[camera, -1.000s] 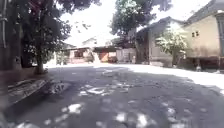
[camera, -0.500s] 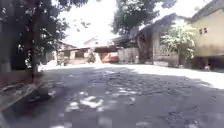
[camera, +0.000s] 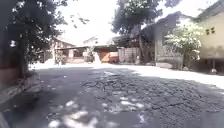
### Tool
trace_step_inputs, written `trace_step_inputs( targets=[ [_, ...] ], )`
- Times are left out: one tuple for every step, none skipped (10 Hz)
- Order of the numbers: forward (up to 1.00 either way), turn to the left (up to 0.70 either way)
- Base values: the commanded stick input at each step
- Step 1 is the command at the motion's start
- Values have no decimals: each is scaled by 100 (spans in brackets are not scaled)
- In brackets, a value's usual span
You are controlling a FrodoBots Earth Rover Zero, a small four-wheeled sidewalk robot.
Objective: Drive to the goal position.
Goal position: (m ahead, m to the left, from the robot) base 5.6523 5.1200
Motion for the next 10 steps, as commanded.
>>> trace_step_inputs(
  targets=[
    [98,33],
    [91,33],
    [86,33],
    [84,34],
    [79,38],
    [76,38],
    [74,36],
    [73,35],
    [71,3],
    [62,2]
  ],
)
